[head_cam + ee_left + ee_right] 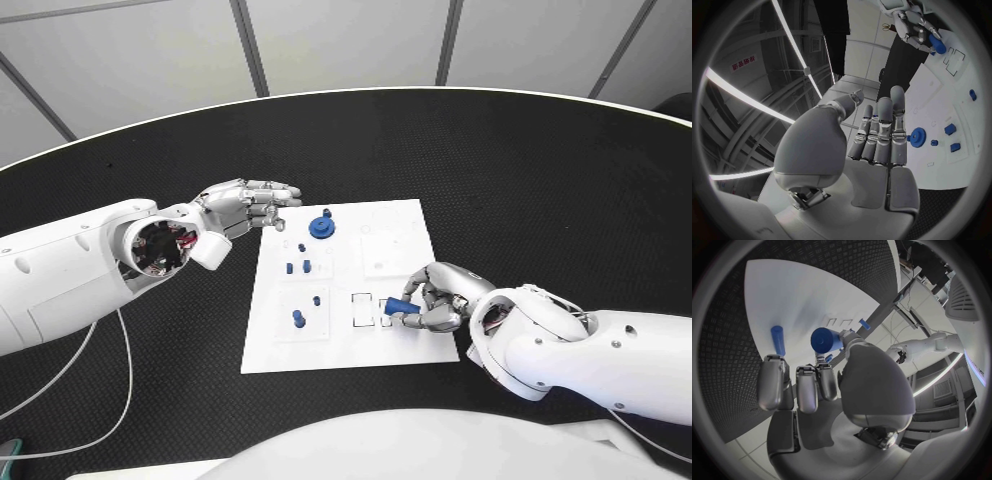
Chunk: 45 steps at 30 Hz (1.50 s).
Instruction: Assemble the parts on the task board
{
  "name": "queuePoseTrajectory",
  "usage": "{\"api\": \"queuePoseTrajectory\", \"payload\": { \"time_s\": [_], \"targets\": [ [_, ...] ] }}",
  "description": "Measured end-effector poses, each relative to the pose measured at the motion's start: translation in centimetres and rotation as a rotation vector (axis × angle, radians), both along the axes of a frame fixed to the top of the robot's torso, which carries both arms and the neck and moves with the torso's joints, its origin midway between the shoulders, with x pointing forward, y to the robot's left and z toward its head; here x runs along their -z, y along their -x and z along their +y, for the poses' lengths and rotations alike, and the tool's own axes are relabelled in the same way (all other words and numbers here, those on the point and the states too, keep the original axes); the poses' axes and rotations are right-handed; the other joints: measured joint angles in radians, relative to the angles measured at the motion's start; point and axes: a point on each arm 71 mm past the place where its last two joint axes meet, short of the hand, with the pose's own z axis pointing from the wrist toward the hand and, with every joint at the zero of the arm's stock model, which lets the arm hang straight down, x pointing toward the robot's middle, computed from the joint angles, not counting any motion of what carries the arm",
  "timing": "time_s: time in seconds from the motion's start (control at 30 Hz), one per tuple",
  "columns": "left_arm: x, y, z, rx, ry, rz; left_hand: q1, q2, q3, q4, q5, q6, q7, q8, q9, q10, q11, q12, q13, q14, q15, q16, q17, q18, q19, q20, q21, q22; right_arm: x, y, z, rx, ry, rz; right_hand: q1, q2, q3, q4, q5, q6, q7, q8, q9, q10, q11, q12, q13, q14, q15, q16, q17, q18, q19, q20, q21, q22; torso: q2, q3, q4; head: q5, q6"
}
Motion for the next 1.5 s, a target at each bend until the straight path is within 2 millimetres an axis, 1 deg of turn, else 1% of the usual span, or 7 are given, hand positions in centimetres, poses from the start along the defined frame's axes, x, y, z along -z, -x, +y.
{"api": "queuePoseTrajectory", "payload": {
  "time_s": [0.63, 0.73, 1.0, 1.17, 1.43, 1.47, 1.5],
  "targets": [
    [0.0, -0.1, -0.6, 0.016, 0.003, 0.003, 0.0, 0.0, -0.003, 0.003, 0.0, -0.004, -0.004, 0.0, 0.001, 0.0, 0.0, 0.0, 0.0, 0.0, 0.0, 0.0, -0.001, 0.0, 0.0, 0.0, 0.0, -0.001, 0.0, -1.0, 2.6, -0.033, -0.03, -0.018, -0.062, -0.018, 0.044, 0.001, 0.006, 0.013, 0.013, 0.0, 0.0, 0.001, -0.015, 0.005, 0.0, 0.003, -0.011, 0.0, 0.0, 0.0, 0.0, -0.007, 0.006, 0.0, 0.002, -0.0012, 0.0018, 0.009, 0.0],
    [0.0, 0.0, -0.7, 0.018, 0.003, 0.004, 0.0, 0.0, -0.003, 0.003, 0.0, -0.004, -0.004, 0.0, 0.001, 0.0, 0.0, 0.0, 0.0, 0.0, 0.0, 0.0, -0.001, 0.0, 0.0, 0.0, 0.0, -0.001, 0.4, -1.5, 3.2, -0.045, -0.016, -0.008, -0.092, -0.02, 0.048, 0.002, -0.013, 0.013, 0.012, 0.032, 0.0, -0.002, -0.019, -0.002, 0.0, -0.001, -0.015, 0.0, 0.0, 0.0, 0.0, -0.007, 0.01, 0.0, 0.003, -0.0015, 0.0033, 0.009, 0.0],
    [0.0, -0.1, -0.7, 0.018, 0.003, 0.004, 0.0, 0.0, -0.003, 0.003, 0.0, -0.004, -0.004, 0.0, 0.001, 0.0, 0.0, 0.0, 0.0, -0.004, 0.004, 0.0, -0.001, 0.0, 0.0, 0.0, -0.005, -0.001, 1.3, -2.5, 4.1, -0.067, 0.011, 0.008, -0.121, -0.019, 0.069, 0.0, -0.033, 0.024, 0.016, 0.055, 0.0, 0.0, -0.039, 0.009, 0.0, 0.0, -0.031, 0.012, 0.0, -0.016, -0.002, -0.02, 0.041, 0.0, 0.004, -0.0019, 0.0037, 0.014, 0.0],
    [0.0, 0.0, -0.8, 0.02, 0.003, 0.005, 0.0, 0.0, -0.003, 0.003, 0.0, -0.004, -0.004, 0.0, 0.001, 0.0, 0.0, 0.0, 0.0, -0.004, 0.004, 0.0, -0.001, 0.0, 0.0, 0.0, -0.005, -0.001, 1.4, -2.8, 4.4, -0.068, 0.013, 0.007, -0.169, -0.017, 0.073, 0.004, -0.061, 0.027, 0.015, 0.093, 0.0, 0.0, -0.039, 0.014, 0.0, 0.001, -0.033, 0.012, 0.0, -0.016, -0.002, -0.027, 0.05, 0.0, 0.004, -0.0012, 0.0031, 0.016, 0.0],
    [0.0, 0.0, -0.7, 0.019, 0.002, 0.005, 0.0, 0.0, -0.003, 0.003, 0.0, -0.004, -0.004, 0.0, 0.001, 0.0, 0.0, 0.0, 0.0, -0.004, 0.004, 0.0, -0.001, 0.0, 0.0, 0.0, -0.005, -0.001, 1.6, -3.0, 4.4, -0.066, 0.02, 0.011, -0.214, -0.01, 0.076, 0.002, -0.086, 0.041, 0.005, 0.105, 0.002, 0.0, -0.046, 0.022, -0.001, 0.003, -0.035, 0.018, 0.0, -0.016, -0.002, -0.027, 0.065, 0.0, 0.004, 0.0, 0.0022, 0.019, 0.0],
    [0.0, 0.0, -0.7, 0.019, 0.002, 0.005, 0.0, 0.0, -0.003, 0.003, 0.0, -0.004, -0.004, 0.0, 0.001, 0.0, 0.0, 0.0, 0.0, -0.004, 0.004, 0.0, -0.001, 0.0, 0.0, 0.0, -0.005, -0.001, 1.6, -3.0, 4.5, -0.068, 0.022, 0.012, -0.214, -0.01, 0.076, 0.002, -0.086, 0.041, 0.005, 0.105, 0.007, 0.0, -0.046, 0.022, -0.001, 0.001, -0.037, 0.018, 0.0, -0.016, -0.002, -0.027, 0.067, 0.0, 0.004, 0.0001, 0.002, 0.019, 0.0],
    [0.0, 0.0, -0.7, 0.019, 0.002, 0.006, 0.0, 0.0, -0.003, 0.003, 0.0, -0.004, -0.004, 0.0, 0.001, 0.0, 0.0, 0.0, 0.0, -0.004, 0.004, 0.0, -0.001, 0.0, 0.0, 0.0, -0.005, -0.001, 1.6, -3.0, 4.5, -0.069, 0.023, 0.013, -0.216, -0.009, 0.076, 0.002, -0.086, 0.041, 0.005, 0.105, 0.047, 0.0, -0.046, 0.022, -0.001, 0.001, -0.038, 0.018, 0.0, -0.016, -0.001, -0.027, 0.067, 0.0, 0.004, 0.0003, 0.002, 0.019, 0.0]
  ]
}}
